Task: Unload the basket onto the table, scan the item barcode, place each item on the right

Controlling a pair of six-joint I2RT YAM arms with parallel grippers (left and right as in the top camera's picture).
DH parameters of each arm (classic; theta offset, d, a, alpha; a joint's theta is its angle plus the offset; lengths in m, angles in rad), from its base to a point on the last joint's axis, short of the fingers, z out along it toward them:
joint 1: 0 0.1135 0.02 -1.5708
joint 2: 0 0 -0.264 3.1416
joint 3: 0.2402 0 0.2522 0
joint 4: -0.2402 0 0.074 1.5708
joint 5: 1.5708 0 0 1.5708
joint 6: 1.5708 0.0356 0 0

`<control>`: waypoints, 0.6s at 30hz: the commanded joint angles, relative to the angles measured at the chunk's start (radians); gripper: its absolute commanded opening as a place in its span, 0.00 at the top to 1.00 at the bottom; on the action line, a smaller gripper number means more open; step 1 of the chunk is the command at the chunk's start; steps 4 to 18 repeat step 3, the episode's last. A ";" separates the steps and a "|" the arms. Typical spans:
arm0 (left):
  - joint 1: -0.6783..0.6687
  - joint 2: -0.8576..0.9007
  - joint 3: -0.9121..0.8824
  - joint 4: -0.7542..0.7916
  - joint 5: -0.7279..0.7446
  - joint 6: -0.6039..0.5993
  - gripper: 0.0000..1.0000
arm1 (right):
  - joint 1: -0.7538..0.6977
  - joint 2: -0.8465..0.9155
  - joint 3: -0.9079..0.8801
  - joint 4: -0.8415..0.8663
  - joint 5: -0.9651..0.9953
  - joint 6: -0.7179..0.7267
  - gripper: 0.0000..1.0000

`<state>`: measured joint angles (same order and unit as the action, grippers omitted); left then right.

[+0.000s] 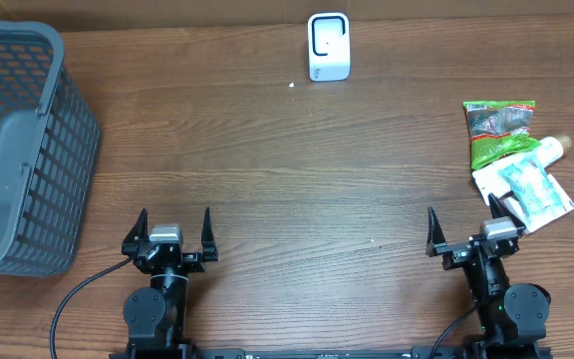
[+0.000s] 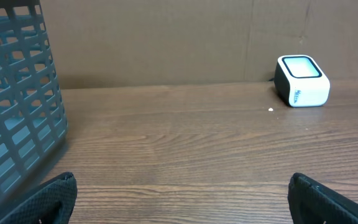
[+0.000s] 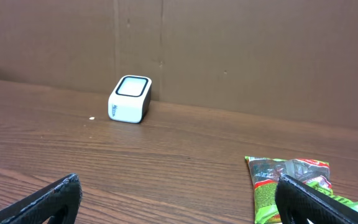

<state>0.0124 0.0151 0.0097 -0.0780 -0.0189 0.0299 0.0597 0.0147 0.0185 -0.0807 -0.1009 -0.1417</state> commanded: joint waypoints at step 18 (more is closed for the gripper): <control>-0.007 -0.011 -0.005 0.003 -0.007 0.019 0.00 | 0.005 -0.012 -0.011 0.005 -0.005 0.003 0.00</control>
